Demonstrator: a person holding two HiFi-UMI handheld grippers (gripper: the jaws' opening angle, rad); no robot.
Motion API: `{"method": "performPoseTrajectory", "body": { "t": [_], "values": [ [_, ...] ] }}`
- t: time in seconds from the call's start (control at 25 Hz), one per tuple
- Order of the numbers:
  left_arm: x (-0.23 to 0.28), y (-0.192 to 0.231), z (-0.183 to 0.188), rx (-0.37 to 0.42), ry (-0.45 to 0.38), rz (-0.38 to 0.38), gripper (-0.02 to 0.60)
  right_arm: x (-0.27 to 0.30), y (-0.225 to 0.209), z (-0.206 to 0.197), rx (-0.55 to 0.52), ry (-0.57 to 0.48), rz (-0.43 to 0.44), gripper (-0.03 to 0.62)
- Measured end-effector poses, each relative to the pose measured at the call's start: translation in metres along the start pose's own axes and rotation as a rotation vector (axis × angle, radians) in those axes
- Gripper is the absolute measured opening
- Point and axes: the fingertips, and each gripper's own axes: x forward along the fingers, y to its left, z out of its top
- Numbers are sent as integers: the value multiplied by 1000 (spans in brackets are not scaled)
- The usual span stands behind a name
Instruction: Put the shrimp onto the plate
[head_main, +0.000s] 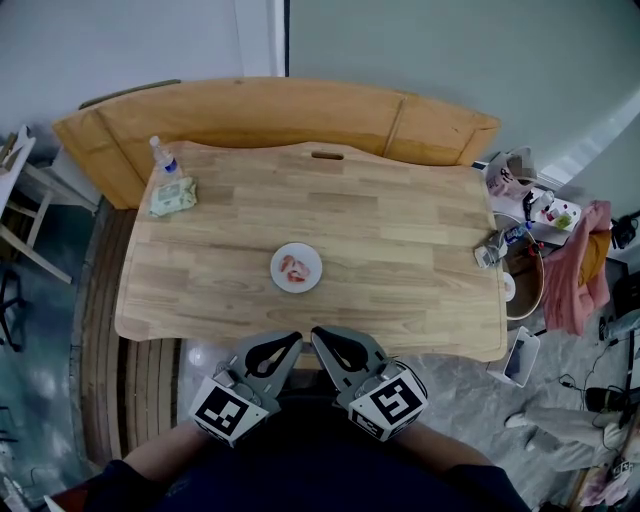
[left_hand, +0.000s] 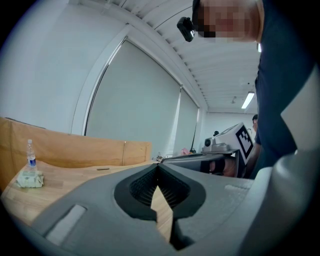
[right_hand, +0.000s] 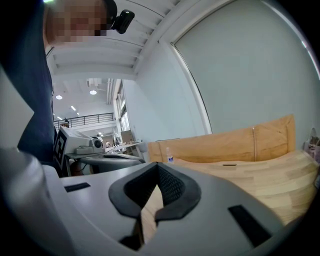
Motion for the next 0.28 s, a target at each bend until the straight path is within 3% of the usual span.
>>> {"method": "performPoseTrajectory", "body": {
  "t": [0.28],
  "values": [
    [1,1,5,-20,6,11,5,2,0,2,-5,4,13,9]
  ]
}}
